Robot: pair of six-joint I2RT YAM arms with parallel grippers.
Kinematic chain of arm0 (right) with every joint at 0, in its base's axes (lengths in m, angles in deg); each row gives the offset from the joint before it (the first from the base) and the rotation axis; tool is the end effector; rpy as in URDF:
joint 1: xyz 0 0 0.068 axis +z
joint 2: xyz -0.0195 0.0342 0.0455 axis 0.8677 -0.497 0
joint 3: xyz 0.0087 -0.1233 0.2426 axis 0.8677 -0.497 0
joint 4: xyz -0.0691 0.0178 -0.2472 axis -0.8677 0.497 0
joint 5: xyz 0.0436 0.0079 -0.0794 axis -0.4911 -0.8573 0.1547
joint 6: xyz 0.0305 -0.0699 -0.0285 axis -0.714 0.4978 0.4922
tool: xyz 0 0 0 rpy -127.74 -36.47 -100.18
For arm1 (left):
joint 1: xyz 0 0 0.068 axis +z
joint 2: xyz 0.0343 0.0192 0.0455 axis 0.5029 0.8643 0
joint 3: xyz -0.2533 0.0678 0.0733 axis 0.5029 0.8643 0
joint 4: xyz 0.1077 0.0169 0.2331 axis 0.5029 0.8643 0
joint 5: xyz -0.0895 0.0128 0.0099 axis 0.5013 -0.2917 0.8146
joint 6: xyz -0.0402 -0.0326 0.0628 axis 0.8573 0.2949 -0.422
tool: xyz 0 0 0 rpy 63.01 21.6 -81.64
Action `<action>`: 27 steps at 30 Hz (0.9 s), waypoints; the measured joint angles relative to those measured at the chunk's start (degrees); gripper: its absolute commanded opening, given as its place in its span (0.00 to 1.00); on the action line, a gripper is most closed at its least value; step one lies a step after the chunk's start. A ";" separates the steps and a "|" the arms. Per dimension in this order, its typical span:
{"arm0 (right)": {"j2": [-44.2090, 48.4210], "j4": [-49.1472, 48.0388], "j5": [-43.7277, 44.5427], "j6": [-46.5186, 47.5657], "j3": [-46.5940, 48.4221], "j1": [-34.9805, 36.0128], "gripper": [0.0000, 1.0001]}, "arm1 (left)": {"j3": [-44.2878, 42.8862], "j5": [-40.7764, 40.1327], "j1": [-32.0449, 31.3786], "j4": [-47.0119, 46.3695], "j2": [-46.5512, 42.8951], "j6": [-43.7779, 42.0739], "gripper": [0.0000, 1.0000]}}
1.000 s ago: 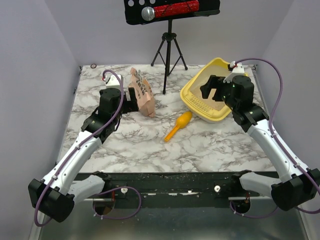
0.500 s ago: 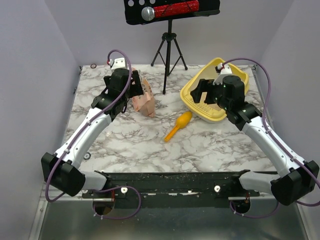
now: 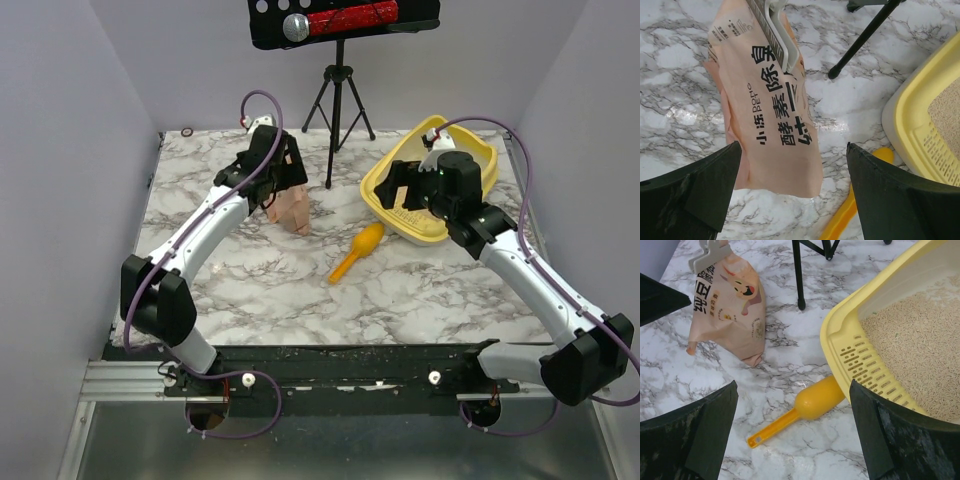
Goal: Fill the litter box with clean litter
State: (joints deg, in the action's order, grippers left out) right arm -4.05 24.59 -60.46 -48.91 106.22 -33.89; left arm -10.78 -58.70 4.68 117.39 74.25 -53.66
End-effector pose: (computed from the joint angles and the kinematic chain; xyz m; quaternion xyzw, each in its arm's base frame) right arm 0.2822 0.1400 0.3437 -0.0753 0.8223 0.2063 0.5251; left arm 0.3534 -0.1480 0.3213 -0.1277 0.8770 -0.1195 0.4475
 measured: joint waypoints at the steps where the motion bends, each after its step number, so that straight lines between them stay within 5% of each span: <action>1: 0.04 -0.02 -0.22 0.00 0.00 0.00 1.00 | -0.35 0.28 0.00 -0.02 0.79 0.61 0.92; 11: 1.03 -0.07 -1.86 -0.04 -0.96 0.02 1.00 | -2.97 1.49 -0.11 0.24 8.55 4.70 0.82; 14: 1.07 -0.26 -2.40 -0.28 -1.66 0.02 1.00 | -3.37 1.51 -0.11 0.66 10.51 4.90 0.63; 20: 1.16 -0.35 -3.54 -0.42 -2.71 0.02 1.00 | -3.52 1.81 -0.11 0.28 12.04 5.81 0.00; 27: 2.32 -0.39 -3.78 -0.42 -3.06 0.02 1.00 | -3.41 1.90 -0.20 0.50 11.58 3.19 0.00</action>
State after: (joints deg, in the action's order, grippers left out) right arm -1.73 24.20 -64.24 -49.32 103.16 -33.87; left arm -14.19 -56.79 4.48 117.90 85.84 -50.47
